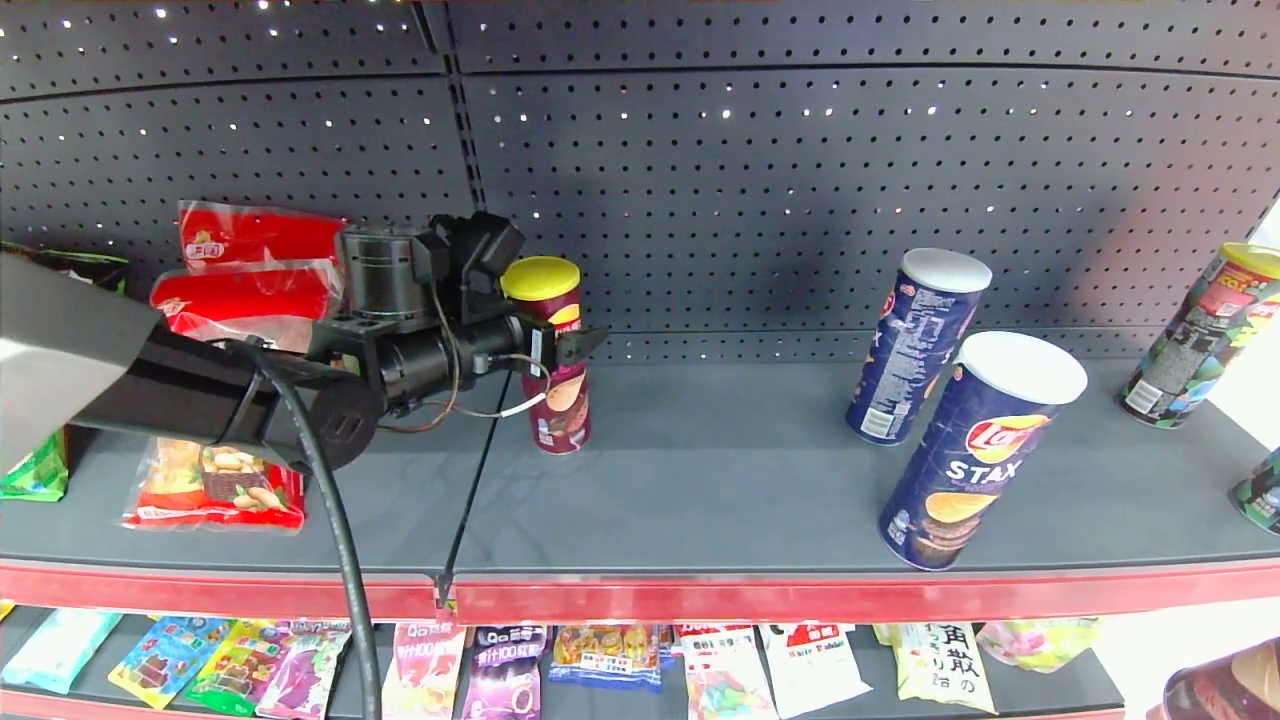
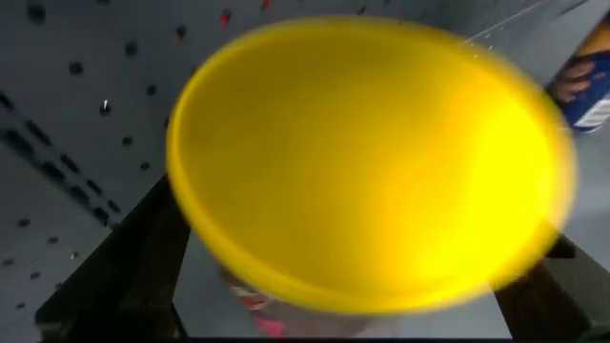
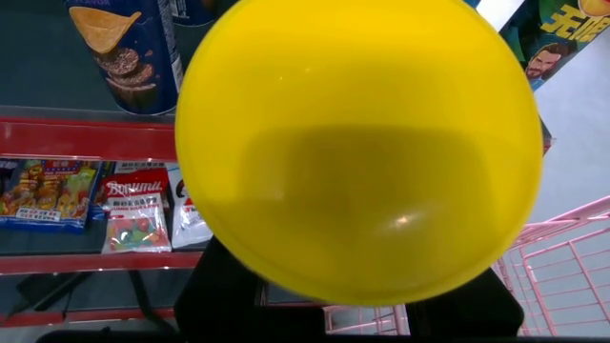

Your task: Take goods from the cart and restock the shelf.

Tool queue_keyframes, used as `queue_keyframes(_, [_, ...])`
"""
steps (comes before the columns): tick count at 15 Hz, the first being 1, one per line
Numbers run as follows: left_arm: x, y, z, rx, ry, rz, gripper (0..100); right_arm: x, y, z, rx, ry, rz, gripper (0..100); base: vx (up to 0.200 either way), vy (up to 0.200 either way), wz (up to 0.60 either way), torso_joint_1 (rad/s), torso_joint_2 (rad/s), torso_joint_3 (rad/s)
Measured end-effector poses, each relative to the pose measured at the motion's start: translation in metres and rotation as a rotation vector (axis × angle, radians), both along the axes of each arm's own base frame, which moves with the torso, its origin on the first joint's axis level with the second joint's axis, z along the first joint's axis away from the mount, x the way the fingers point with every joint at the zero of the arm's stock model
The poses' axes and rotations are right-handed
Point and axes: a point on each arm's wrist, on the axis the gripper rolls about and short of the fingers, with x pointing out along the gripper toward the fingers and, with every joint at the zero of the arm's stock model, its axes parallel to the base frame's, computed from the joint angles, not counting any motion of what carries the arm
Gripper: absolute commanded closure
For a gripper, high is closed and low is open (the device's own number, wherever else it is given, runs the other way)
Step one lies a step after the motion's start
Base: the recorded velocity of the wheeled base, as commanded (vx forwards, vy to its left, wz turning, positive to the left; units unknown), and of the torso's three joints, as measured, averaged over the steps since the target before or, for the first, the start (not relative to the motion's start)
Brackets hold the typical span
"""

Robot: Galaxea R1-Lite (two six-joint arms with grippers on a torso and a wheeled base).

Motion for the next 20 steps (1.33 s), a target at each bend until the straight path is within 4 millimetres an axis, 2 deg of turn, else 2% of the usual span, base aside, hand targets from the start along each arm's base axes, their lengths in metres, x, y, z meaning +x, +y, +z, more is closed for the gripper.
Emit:
queue_keyframes(6, [0.007, 0.001, -0.004, -0.002, -0.001, -0.005, 0, 0.002, 0.000, 0.000, -0.001, 0.011, 0.000, 100, 0.000, 0.000, 0.00, 0.000, 0.00, 0.000])
queue_keyframes(7, [0.008, 0.000, -0.004, -0.002, -0.003, -0.005, 100, 0.002, 0.000, 0.000, -0.001, 0.013, 0.000, 100, 0.000, 0.000, 0.00, 0.000, 0.00, 0.000])
queue_keyframes(13, [0.008, 0.000, -0.008, 0.000, 0.016, -0.034, 100, 0.003, 0.000, 0.000, -0.002, 0.022, 0.001, 100, 0.000, 0.000, 0.00, 0.000, 0.00, 0.000])
queue_keyframes(17, [-0.010, 0.005, -0.003, -0.007, 0.062, -0.136, 100, 0.005, 0.000, 0.000, -0.002, 0.030, 0.001, 100, 0.000, 0.000, 0.00, 0.000, 0.00, 0.000])
queue_keyframes(20, [-0.030, 0.017, 0.006, -0.022, 0.070, -0.199, 100, 0.007, 0.001, 0.000, -0.003, 0.043, 0.001, 100, 0.000, 0.000, 0.00, 0.000, 0.00, 0.000])
